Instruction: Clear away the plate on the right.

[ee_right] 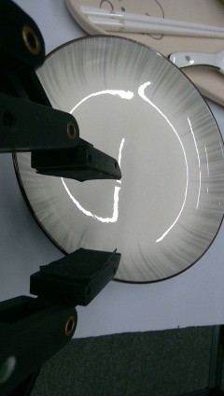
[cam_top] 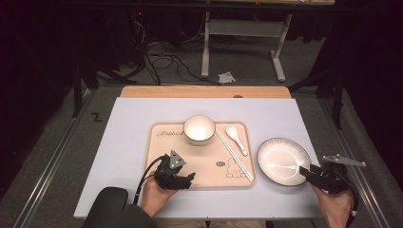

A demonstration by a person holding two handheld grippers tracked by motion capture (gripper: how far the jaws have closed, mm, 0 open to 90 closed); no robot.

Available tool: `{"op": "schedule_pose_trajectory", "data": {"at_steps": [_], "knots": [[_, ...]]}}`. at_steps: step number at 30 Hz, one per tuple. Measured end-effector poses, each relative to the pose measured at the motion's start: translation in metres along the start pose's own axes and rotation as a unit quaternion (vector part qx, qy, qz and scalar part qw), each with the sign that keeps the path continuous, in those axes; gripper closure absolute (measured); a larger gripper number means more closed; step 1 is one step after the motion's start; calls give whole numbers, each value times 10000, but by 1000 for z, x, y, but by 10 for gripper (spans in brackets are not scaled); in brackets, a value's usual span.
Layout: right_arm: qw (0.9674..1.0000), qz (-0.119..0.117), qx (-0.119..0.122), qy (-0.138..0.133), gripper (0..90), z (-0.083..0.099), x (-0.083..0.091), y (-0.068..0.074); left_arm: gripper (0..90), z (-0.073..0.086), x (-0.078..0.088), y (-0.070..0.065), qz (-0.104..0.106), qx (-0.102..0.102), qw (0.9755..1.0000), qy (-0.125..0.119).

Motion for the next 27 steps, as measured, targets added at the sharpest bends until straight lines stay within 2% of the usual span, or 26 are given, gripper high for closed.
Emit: {"op": "schedule_pose_trajectory", "data": {"at_steps": [6, 16, 24, 27], "knots": [[9998, 155, -148, 6, 554, 0, 2, -7, 288, 0, 0, -1, 11, -12, 10000, -14], [9991, 255, -330, 75, 551, -2, -3, -19, 288, 0, 2, 0, -27, -13, 10000, -39], [9988, 44, -426, 220, 515, -4, -13, -24, 287, 2, 5, -1, -70, -14, 10000, -65], [9987, 6, -434, 272, 560, -5, -17, -26, 287, 3, 7, 0, -97, 14, 9999, -75]]}}
Point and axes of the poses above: each handheld gripper's, and its own axes: x roughly backward along the jaws, z roughly out of its underside, y roughly to its left, the point moved 1 cm from there along -x, roughly forward along the jaws, and after that the axes turned 4 degrees about -z, right-handed, at the moved point
